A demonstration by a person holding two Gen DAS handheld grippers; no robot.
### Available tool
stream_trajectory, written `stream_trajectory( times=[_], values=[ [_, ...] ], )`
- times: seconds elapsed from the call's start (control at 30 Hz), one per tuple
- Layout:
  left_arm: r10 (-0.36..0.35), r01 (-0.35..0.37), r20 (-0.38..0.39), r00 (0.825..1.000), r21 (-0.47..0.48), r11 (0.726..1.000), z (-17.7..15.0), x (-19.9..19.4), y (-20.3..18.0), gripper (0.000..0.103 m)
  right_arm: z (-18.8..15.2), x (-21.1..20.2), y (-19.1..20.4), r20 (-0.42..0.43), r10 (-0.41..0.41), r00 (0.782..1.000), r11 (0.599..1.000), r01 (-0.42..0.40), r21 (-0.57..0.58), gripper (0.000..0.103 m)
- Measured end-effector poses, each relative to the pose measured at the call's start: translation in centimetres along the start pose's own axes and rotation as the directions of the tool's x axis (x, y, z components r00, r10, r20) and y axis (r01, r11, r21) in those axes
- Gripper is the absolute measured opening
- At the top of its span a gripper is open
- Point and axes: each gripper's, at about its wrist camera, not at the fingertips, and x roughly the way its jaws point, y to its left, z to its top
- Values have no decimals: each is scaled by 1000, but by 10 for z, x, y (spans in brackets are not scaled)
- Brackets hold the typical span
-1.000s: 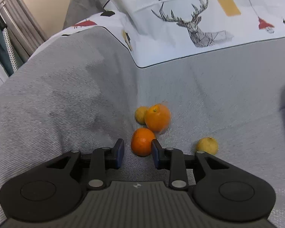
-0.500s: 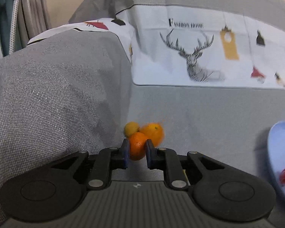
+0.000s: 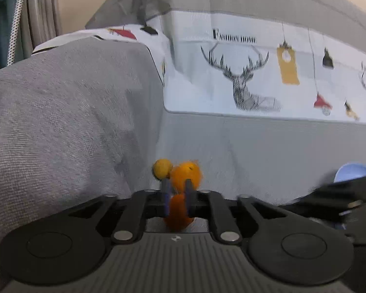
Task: Organize fruits
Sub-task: 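Move both grippers back to the fruit pile and grasp a mandarin with the left, then grasp the yellow fruit with the right gripper while the left lifts the mandarin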
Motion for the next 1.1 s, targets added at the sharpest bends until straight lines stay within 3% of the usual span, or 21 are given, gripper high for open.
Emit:
stream_trajectory(
  times=[0.17, 0.3, 0.33, 0.5, 0.6, 0.67, 0.77, 0.97, 1.1],
  values=[
    [32, -26, -78, 996, 81, 996, -2, 16, -13, 53, -20, -48, -11, 2, -11, 1000, 1000, 11, -12, 28],
    [86, -63, -157, 984, 143, 988, -6, 33, -22, 48, -41, -91, -17, 0, -1, 1000, 1000, 1, 11, 28],
    [71, -50, -161, 984, 129, 990, -6, 33, -19, 39, -46, -101, -18, 0, 3, 1000, 1000, -3, 23, 28],
    [21, -13, -161, 987, 47, 999, -4, 27, -5, 37, -55, -144, -16, 26, 2, 1000, 999, -3, 35, 28],
    [-23, 18, -208, 978, -25, 1000, 0, 10, -1, 37, -58, -157, -15, 53, -13, 999, 999, 11, 45, 28],
    [-120, 100, -265, 957, -90, 991, 2, -3, -1, 37, -66, -158, -13, 55, -16, 998, 998, 13, 66, 28],
    [-234, 204, -354, 905, -121, 971, -5, -17, -7, 37, -77, -147, -5, 29, -5, 1000, 999, 4, 52, 28],
    [-322, 265, -411, 853, -192, 945, -19, -28, -5, 38, -90, -129, 15, -27, 9, 1000, 999, -10, -42, 28],
    [-291, 242, -454, 842, -163, 956, -21, -25, -12, 38, -100, -118, 10, -81, -10, 997, 1000, 9, -14, 28]
  ],
)
